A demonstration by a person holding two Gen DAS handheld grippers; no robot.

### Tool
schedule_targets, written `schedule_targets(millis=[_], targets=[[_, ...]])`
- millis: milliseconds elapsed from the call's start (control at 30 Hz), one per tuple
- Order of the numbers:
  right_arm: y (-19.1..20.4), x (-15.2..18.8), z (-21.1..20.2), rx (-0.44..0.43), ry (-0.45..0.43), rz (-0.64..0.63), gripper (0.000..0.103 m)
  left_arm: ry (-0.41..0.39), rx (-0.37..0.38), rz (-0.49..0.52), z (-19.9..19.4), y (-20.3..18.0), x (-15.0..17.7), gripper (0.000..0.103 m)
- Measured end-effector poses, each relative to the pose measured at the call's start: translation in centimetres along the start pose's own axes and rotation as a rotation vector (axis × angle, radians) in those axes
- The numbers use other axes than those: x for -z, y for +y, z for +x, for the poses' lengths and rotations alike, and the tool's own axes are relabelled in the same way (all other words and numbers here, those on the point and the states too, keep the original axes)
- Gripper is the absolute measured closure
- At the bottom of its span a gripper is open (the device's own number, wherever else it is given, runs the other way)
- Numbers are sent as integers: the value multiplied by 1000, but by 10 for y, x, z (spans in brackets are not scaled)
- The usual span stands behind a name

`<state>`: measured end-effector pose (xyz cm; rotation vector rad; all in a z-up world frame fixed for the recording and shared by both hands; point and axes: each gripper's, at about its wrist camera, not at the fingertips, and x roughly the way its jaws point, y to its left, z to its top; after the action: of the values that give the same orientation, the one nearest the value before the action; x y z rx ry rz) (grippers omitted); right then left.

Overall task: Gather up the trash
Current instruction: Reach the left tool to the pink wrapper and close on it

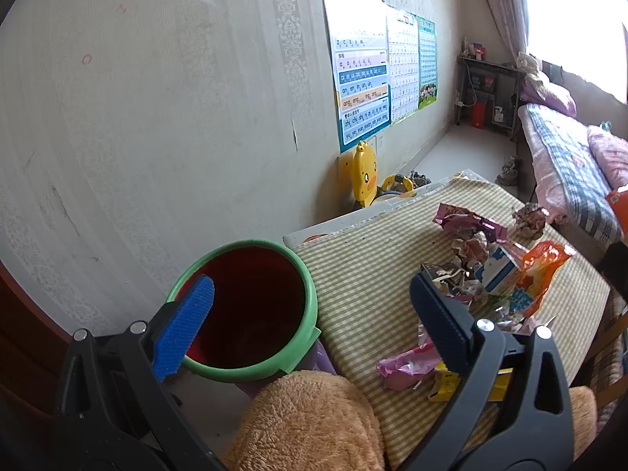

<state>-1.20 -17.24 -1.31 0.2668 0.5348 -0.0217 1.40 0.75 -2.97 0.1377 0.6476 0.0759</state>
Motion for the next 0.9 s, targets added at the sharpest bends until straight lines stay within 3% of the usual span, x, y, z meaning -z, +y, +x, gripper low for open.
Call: schedule_targets(millis=[233,333,467,600,733,900], targets=[[-39,12,44,99,111,-9,7,19,-25,101,18,-12,16,5],[-59,15,77,100,180,42,7,39,-4,134,27,-17,24,5],[-68,12,122,86,277,80,7,103,65,154,45,-26,37,5],[-76,7,123,117,228,118,7,198,143,119,67,-32,45,5],[-103,20,127,120,271,262,7,258,225,130,96,-55,43,5],[-111,27,130,121,298,269,7,382,286,170,137,-92,50,5]])
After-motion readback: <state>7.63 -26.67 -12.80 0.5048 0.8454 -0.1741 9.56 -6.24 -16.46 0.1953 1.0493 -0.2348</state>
